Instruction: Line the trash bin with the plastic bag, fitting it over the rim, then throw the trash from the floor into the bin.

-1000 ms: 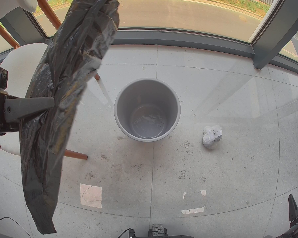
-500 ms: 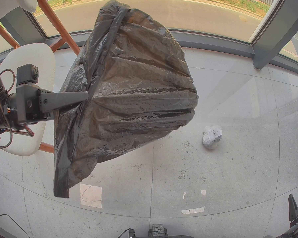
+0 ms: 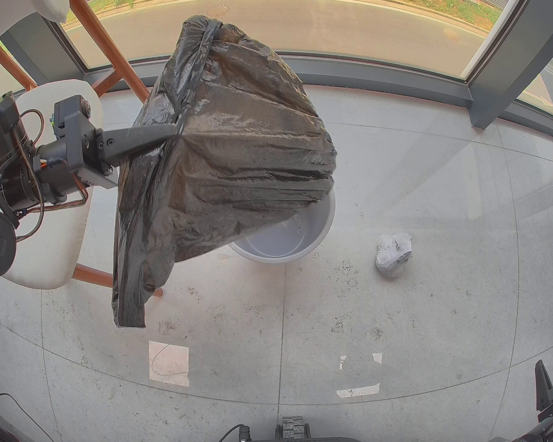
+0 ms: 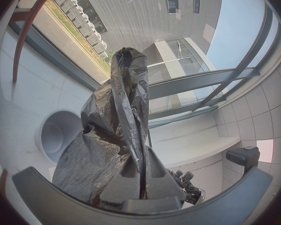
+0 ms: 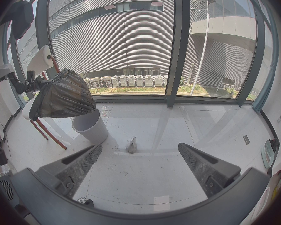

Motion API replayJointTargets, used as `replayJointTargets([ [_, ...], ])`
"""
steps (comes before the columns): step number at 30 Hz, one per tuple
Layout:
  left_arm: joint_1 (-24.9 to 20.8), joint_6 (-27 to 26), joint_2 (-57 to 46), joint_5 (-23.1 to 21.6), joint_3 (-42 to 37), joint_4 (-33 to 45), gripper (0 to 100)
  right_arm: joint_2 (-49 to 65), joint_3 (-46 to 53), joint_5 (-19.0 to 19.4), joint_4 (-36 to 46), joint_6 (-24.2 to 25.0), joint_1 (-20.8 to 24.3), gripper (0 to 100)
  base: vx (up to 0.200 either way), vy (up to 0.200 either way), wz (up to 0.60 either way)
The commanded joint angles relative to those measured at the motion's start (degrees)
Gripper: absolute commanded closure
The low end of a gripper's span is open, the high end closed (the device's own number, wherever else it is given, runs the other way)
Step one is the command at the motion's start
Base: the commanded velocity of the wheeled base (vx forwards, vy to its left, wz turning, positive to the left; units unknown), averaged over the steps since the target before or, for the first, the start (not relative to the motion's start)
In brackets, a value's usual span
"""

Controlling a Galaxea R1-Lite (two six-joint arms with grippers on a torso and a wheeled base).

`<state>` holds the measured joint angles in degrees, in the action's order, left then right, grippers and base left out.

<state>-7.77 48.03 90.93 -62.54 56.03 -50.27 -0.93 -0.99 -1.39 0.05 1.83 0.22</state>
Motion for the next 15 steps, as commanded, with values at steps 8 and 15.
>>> replayJointTargets([
  [8, -4.19, 0.31, 1.62, 9.45, 6.11, 5.01, 100, 0.22, 0.99, -0.02, 0.04, 0.02, 0.04, 0, 0.000, 0.000, 0.00],
  [15, -12.27, -0.31, 4.78, 29.14, 7.87, 8.70, 100, 0.22, 0.99, -0.02, 0.04, 0.02, 0.04, 0, 0.000, 0.000, 0.00],
])
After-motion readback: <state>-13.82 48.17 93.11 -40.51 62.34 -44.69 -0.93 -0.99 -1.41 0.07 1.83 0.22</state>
